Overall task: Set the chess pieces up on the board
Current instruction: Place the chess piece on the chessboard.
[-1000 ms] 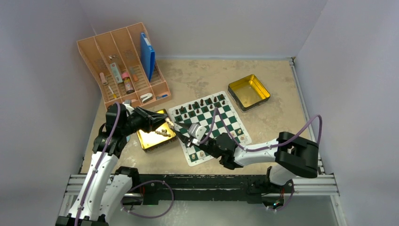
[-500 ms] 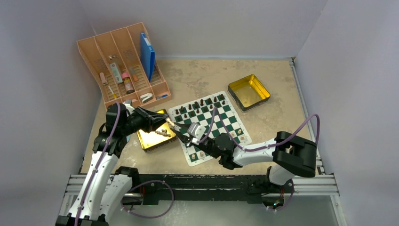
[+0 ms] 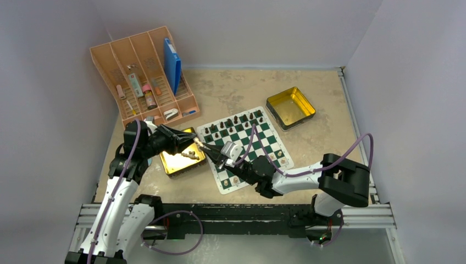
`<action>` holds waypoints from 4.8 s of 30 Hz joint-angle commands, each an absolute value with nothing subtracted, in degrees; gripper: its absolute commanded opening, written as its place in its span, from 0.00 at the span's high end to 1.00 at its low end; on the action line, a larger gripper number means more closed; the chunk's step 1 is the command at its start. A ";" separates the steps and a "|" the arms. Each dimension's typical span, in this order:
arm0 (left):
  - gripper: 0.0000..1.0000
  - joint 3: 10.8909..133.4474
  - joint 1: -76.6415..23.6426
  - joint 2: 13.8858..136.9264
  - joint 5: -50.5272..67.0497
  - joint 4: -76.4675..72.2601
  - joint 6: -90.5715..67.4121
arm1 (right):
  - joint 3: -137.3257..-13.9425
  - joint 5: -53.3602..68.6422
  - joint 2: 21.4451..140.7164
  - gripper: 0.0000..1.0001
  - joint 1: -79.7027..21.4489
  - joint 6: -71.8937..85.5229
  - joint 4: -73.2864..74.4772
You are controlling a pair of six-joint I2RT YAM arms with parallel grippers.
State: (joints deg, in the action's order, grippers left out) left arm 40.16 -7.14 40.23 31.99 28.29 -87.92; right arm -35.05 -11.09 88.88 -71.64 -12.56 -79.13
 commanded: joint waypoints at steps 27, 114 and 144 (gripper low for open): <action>1.00 37.57 -6.77 39.72 18.36 20.75 -69.11 | -34.86 -21.68 75.70 1.00 -71.59 -0.48 -60.74; 0.99 20.68 -53.96 96.59 11.05 -60.33 -10.81 | -41.72 -25.02 42.33 1.00 -55.72 14.41 -5.39; 0.78 21.71 -54.15 94.08 10.62 -54.72 -10.28 | -41.33 -26.54 41.59 1.00 -55.66 12.91 -5.40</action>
State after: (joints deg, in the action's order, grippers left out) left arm 20.18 -53.78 96.36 10.31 -54.65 -10.39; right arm -41.21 -25.02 41.95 -55.83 13.85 -3.20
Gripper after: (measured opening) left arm 0.201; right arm 0.103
